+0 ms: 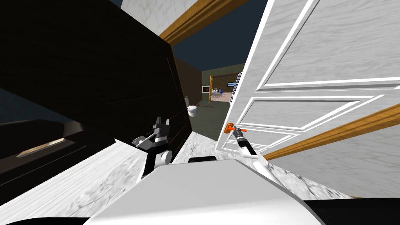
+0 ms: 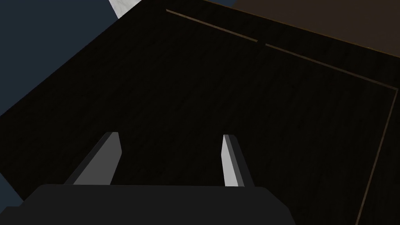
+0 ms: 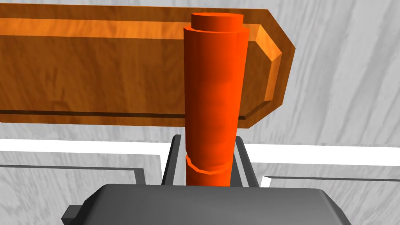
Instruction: Pull the door open
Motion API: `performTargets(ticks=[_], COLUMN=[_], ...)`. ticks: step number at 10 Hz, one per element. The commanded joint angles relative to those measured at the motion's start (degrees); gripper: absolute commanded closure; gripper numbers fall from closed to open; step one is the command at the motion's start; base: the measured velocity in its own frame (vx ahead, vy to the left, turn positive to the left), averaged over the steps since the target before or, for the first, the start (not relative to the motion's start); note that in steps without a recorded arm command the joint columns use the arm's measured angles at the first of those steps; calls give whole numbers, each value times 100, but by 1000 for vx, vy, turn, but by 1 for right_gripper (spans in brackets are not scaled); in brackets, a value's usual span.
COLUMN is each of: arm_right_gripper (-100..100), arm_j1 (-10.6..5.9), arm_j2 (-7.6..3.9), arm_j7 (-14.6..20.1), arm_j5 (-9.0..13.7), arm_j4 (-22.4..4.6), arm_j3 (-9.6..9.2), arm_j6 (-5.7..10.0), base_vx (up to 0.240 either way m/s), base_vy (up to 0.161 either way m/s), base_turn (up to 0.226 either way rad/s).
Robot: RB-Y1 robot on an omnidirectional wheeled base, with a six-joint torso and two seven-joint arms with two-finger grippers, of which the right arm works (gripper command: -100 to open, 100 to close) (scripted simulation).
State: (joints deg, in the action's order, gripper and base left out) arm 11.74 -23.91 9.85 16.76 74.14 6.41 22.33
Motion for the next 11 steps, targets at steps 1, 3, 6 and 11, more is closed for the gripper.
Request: performTargets(ticks=[1,3,6,11], arm_right_gripper=[100,100,100,100], arm_j1=[93,239,471,745], arm_j2=[-86,-220,-433,-668], arm_j7=[65,166,327,515], arm_j5=[16,40,79,108], arm_j4=[49,127,249,334], arm_j3=[-65,-166,-327,-547], arm_j6=[74,191,376,630], base_vx=[-127,-232,-234,-189], base_vy=[3,-38,-55,-52], base_turn=[126,157,156,118])
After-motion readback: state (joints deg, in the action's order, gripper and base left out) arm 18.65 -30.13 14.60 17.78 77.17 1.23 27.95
